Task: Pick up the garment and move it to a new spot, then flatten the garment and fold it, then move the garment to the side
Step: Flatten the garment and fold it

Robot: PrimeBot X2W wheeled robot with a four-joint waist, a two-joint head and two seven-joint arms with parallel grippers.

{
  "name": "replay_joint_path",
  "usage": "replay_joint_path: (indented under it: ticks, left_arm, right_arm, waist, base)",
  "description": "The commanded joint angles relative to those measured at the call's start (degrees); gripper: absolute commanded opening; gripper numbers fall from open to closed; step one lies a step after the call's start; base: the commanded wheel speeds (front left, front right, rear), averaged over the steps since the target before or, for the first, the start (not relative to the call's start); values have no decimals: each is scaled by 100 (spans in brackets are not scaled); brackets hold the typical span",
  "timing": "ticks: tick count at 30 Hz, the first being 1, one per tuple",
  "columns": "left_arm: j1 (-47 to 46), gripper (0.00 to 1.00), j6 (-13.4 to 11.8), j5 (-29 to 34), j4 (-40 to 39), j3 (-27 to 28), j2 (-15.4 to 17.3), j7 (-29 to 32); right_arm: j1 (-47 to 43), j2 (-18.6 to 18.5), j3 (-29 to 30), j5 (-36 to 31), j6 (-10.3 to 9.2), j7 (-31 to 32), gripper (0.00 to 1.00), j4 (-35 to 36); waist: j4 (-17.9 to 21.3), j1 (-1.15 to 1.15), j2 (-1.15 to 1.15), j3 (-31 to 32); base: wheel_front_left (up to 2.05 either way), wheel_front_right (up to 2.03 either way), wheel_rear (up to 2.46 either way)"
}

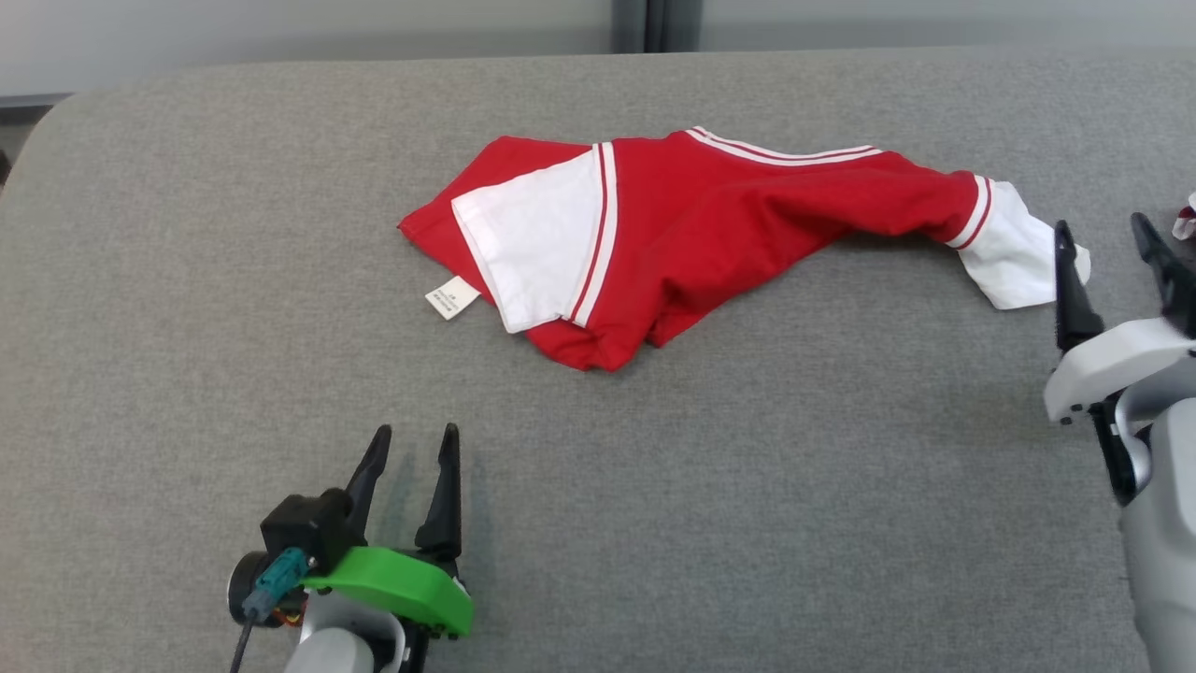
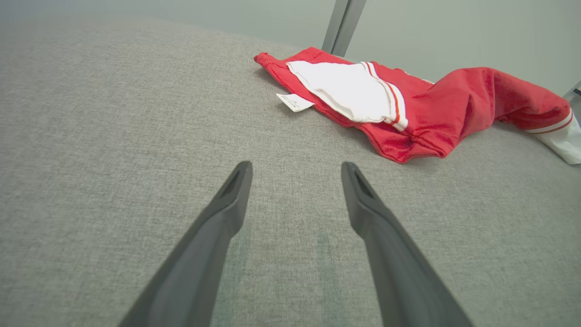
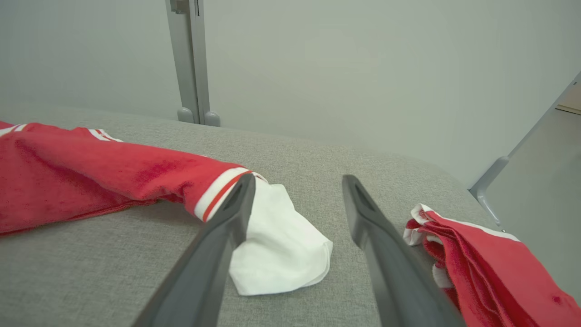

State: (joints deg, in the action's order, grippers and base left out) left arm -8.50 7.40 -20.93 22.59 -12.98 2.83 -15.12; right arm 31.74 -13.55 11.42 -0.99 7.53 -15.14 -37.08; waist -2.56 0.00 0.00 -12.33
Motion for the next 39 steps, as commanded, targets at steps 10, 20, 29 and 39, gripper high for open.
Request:
replay_joint_path:
  ticks: [10, 20, 29, 39]
  left_arm:
    - [-1110, 100, 16, 164, 296, -835, 144, -3]
    - [-1670, 100, 16, 347, 776, -1409, 396, -3]
    - [-1772, 0, 15, 614, 1046, -1054, 322, 2]
    - [-1462, 0, 15, 823, -482, -468, 246, -2]
  right_arm:
    - [-519, 747, -754, 92, -9, 0, 100, 1419]
    - [-630, 933, -1021, 102, -9, 1, 100, 1564]
    - [-686, 991, -1060, 90, -9, 0, 100, 1547]
    - [-986, 1015, -998, 224, -9, 1, 100, 1392]
  waist:
    - [661, 0, 0, -659]
    - [993, 0, 0, -924]
    - [1083, 0, 0, -869]
    - [738, 0, 0, -288]
  base:
    - [0, 0, 0]
    - [0, 0, 0]
    - [0, 0, 0]
    - [0, 0, 0]
